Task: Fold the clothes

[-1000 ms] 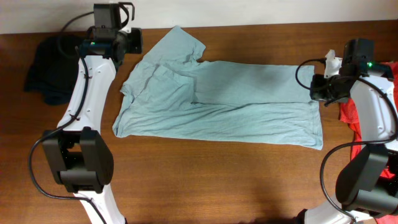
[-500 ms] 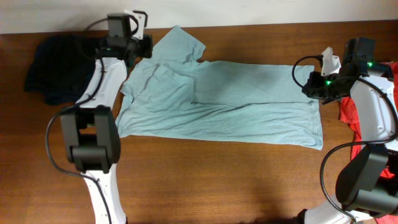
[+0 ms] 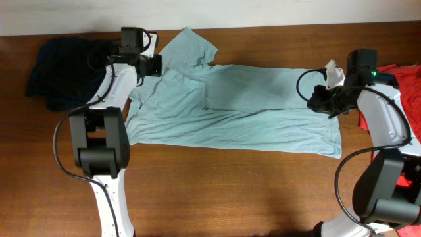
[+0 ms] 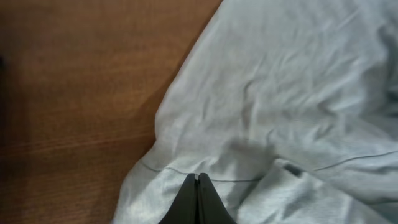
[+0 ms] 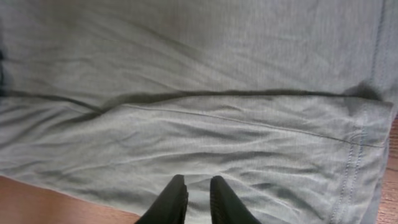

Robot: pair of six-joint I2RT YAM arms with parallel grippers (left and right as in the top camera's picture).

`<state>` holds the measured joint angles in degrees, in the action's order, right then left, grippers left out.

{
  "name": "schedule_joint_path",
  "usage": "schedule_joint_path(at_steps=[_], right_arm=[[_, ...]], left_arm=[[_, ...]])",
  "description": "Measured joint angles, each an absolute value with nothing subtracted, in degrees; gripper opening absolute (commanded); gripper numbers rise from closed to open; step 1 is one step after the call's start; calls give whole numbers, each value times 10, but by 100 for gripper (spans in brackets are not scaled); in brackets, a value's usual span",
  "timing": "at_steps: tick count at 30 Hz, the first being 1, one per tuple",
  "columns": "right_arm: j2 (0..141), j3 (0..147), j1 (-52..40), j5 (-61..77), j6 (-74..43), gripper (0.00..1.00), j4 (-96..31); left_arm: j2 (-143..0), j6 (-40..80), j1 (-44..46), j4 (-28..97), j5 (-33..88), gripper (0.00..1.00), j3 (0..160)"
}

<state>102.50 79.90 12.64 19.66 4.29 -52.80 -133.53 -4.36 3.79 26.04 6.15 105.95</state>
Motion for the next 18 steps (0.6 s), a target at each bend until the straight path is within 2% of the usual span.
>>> schedule_joint_path(at_steps=[18], right_arm=[[1025, 767, 126, 196, 43, 27, -519]], left_arm=[[-1375, -40, 40, 304, -23, 0, 1068]])
